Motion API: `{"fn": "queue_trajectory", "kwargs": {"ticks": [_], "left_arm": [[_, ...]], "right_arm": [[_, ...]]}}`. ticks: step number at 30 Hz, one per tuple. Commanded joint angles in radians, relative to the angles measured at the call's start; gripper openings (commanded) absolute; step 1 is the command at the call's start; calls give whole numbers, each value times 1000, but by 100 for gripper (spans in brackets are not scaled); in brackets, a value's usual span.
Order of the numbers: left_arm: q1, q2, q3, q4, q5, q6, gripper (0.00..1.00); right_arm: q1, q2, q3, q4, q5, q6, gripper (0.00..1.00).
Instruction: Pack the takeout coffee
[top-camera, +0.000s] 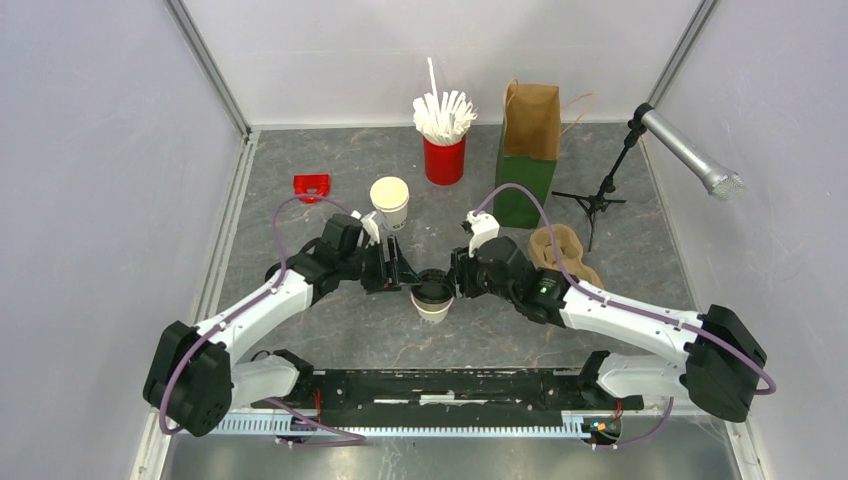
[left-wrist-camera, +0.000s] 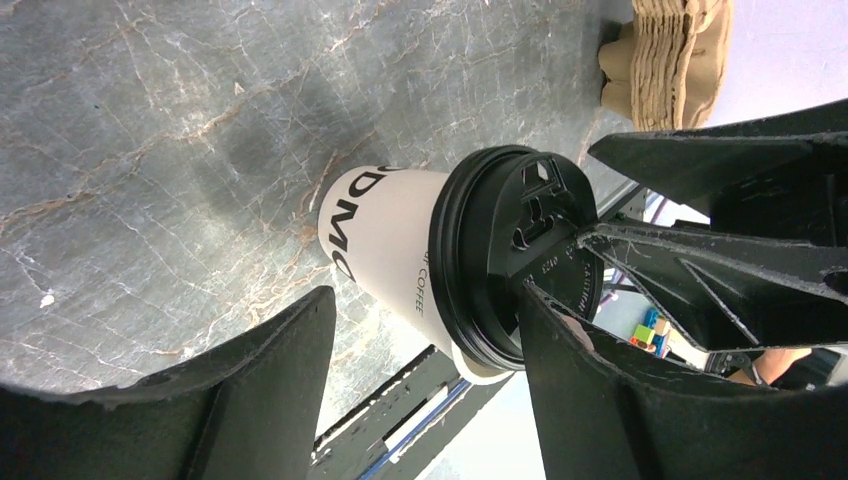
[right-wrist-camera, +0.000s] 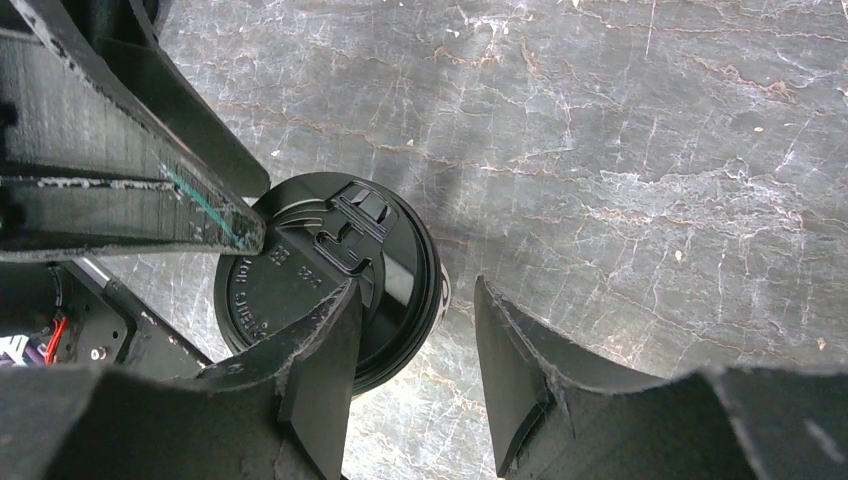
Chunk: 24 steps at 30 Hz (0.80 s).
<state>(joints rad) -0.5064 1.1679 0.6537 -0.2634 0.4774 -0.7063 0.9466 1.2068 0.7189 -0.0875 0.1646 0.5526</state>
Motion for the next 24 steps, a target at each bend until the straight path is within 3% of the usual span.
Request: {"fn": "queue_trajectory", "kwargs": {"ticks": [1, 13, 24], "left_arm": [[-3, 4, 49, 2, -16, 28, 74], [-5, 10, 21, 52, 41, -34, 73], [-14, -38, -9, 52, 41, -79, 65]], "right_arm": [[-2, -40, -25, 50, -27, -27, 52], [0, -47, -29, 55, -64, -69, 53], [2, -49, -24, 53, -60, -80, 52]]}}
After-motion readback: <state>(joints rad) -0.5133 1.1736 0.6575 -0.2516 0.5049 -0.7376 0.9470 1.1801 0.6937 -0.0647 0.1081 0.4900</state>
